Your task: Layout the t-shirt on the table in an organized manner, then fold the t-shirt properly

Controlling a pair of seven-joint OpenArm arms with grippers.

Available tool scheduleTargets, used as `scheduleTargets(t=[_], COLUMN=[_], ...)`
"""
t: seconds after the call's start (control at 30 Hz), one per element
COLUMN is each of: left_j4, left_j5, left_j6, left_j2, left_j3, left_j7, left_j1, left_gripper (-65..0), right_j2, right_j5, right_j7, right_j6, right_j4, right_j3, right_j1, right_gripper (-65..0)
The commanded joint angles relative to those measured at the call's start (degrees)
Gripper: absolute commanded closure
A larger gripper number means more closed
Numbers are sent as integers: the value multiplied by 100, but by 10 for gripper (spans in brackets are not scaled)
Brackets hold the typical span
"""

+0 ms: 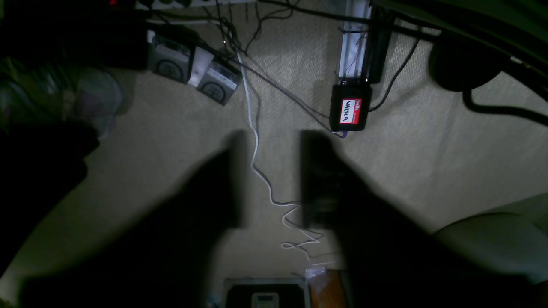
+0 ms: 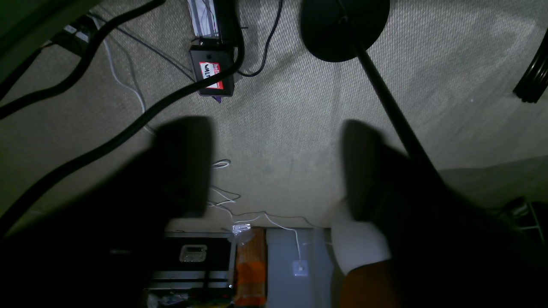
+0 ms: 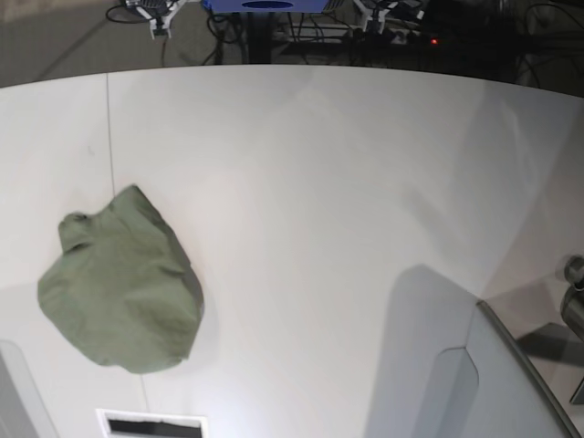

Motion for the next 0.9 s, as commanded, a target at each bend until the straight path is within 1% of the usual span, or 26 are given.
scheduleTargets(t=[0.0, 0.1, 0.13, 0.17, 0.23, 0.37, 0.5, 0.57, 0.7, 0.87], left_j4=[10, 10, 10, 10, 10, 10, 10, 10, 1, 1], left_j5=[-14, -23, -23, -23, -23, -23, 12, 12, 12, -23], left_j6=[27, 27, 27, 27, 27, 27, 27, 27, 27, 27], left_j2=[-20, -20, -20, -20, -20, -20, -20, -20, -28, -28], left_j3=[8, -27, -36, -36, -36, 8, 8, 8, 8, -1], left_j7=[12, 12, 12, 12, 12, -14, -630, -770, -788, -788], left_j1=[38, 38, 38, 38, 38, 47, 197, 241, 302, 302], left_gripper=[0, 0, 0, 0, 0, 0, 0, 0, 0, 0], right_j2=[32, 41, 41, 85, 173, 199, 155, 155, 208, 164], right_j5=[1, 1, 1, 1, 1, 1, 1, 1, 1, 1], right_j7=[-1, -10, -27, -36, -18, -1, -1, -1, -1, -1], right_j6=[-19, -19, -19, -19, -19, -19, -19, -19, -19, -10], right_j4=[14, 5, 5, 5, 5, 5, 5, 5, 5, 5], right_j3=[8, -1, -1, -1, -1, 16, 16, 8, 8, 16], right_j1=[-36, -36, -36, -36, -44, -44, -53, -53, -62, -150], right_gripper=[-296, -48, 0, 0, -27, -11, -8, -8, -6, -6])
